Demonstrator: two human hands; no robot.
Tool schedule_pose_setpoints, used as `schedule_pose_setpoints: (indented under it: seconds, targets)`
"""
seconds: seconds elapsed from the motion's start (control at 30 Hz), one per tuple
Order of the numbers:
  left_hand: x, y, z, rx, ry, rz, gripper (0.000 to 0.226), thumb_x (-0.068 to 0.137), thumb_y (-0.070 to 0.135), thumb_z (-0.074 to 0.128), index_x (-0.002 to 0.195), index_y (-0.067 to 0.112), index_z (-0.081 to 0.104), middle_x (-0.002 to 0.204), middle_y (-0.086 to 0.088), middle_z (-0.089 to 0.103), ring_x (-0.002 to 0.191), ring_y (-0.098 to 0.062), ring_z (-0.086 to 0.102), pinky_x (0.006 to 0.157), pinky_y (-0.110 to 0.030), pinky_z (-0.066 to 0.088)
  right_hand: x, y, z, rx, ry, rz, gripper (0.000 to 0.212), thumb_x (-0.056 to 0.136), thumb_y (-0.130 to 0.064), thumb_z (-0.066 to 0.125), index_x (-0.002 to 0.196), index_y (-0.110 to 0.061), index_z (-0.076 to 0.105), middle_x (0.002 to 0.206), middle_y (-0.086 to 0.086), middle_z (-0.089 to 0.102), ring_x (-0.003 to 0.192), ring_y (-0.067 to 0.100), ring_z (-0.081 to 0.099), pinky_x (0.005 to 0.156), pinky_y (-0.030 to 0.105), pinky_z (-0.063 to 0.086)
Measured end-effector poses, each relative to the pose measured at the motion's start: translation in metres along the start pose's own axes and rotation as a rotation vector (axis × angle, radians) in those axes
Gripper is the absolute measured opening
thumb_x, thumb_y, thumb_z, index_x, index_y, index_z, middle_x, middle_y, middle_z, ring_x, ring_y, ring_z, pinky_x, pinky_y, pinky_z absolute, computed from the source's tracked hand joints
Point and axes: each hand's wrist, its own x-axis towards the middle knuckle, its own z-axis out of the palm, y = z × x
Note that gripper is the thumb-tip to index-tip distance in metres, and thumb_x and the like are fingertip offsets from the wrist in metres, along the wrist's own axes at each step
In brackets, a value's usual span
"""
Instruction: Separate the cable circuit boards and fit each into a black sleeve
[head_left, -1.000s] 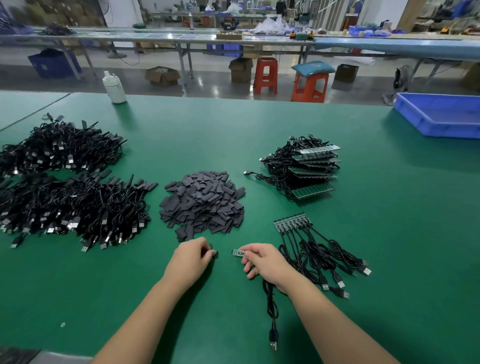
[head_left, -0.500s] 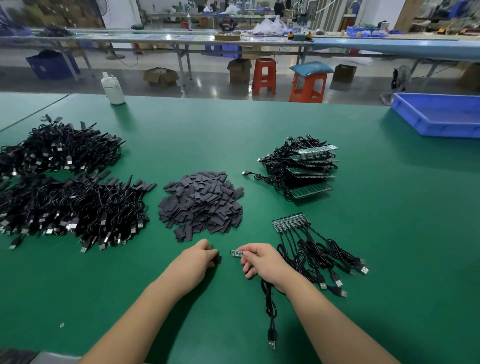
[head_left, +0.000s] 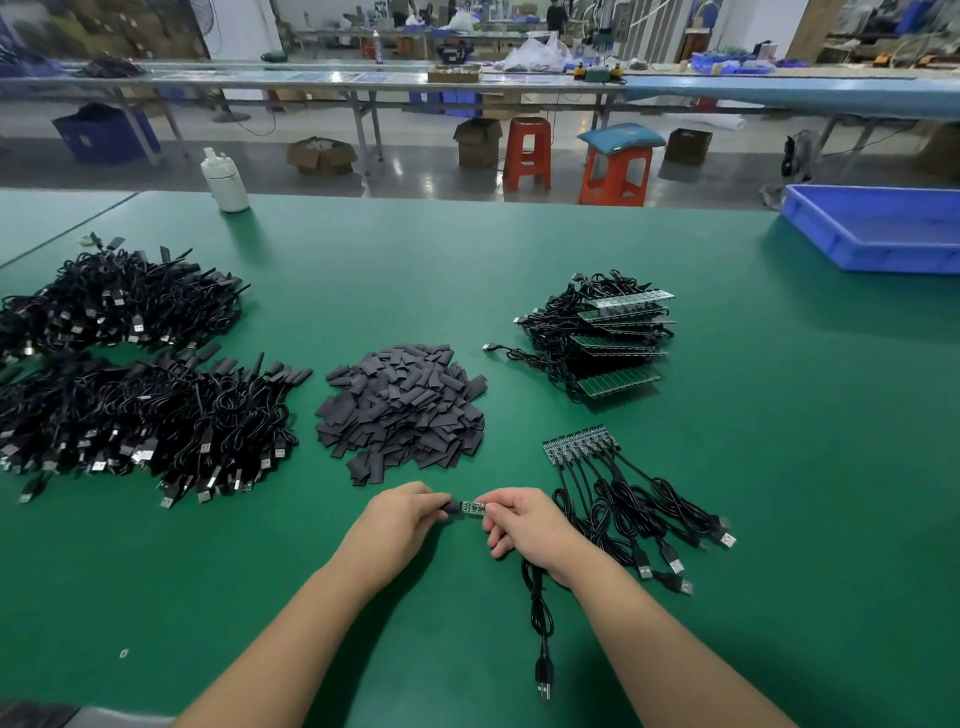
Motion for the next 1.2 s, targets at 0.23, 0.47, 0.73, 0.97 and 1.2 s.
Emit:
schedule_pose_setpoints:
  seconds: [0.23,0.47,0.73,0.97,1.2]
  targets:
    - [-0.002,0.002,0.002,-0.074,0.079,0.012,0.023,0.095,0.020,0.064,0.116,0.018,0.072,0.100,0.004,0.068,0.088,-0.012,0.063,0.082,-0.023,0.048,-0.002,-0.003,0.000,-0.014,-0.002,-0.002,0.024,0.103,-0.011,0.046,0.104,-0.023,0.066,0.074,-0.001,0.064,0.058,0.010,0.062,0.063,0.023,0.054]
    - [-0.001,0.005,0.000,-0.006,0.019,0.054,0.023,0.097,0.020,0.059,0.118,0.020,0.071,0.104,0.004,0.067,0.093,-0.015,0.063,0.085,-0.029,0.050,-0.003,-0.003,0.000,-0.023,0.001,-0.003,0.023,0.103,-0.011,0.046,0.112,-0.019,0.066,0.076,0.000,0.065,0.059,0.011,0.062,0.065,0.024,0.055]
    - [0.006,0.009,0.000,0.087,-0.002,0.074,0.029,0.098,0.019,0.057,0.126,0.019,0.066,0.115,0.003,0.067,0.101,-0.020,0.064,0.090,-0.029,0.048,-0.007,-0.007,0.000,-0.017,0.008,-0.006,0.023,0.104,-0.009,0.046,0.118,-0.009,0.063,0.077,0.004,0.063,0.056,0.011,0.059,0.062,0.024,0.055]
    - [0.009,0.008,-0.002,0.059,0.010,0.077,0.023,0.095,0.020,0.062,0.115,0.017,0.071,0.107,0.003,0.070,0.098,-0.018,0.064,0.087,-0.025,0.046,-0.007,-0.007,0.000,-0.022,0.009,-0.004,0.024,0.104,-0.009,0.045,0.120,-0.007,0.063,0.077,0.004,0.062,0.057,0.013,0.058,0.062,0.026,0.055]
    - [0.008,0.015,-0.001,0.092,-0.015,0.088,0.023,0.096,0.023,0.059,0.117,0.022,0.069,0.109,0.008,0.070,0.097,-0.015,0.064,0.087,-0.027,0.047,-0.009,-0.009,0.000,-0.012,0.006,-0.004,0.025,0.103,-0.009,0.046,0.121,-0.006,0.063,0.076,0.003,0.063,0.057,0.013,0.058,0.061,0.025,0.054]
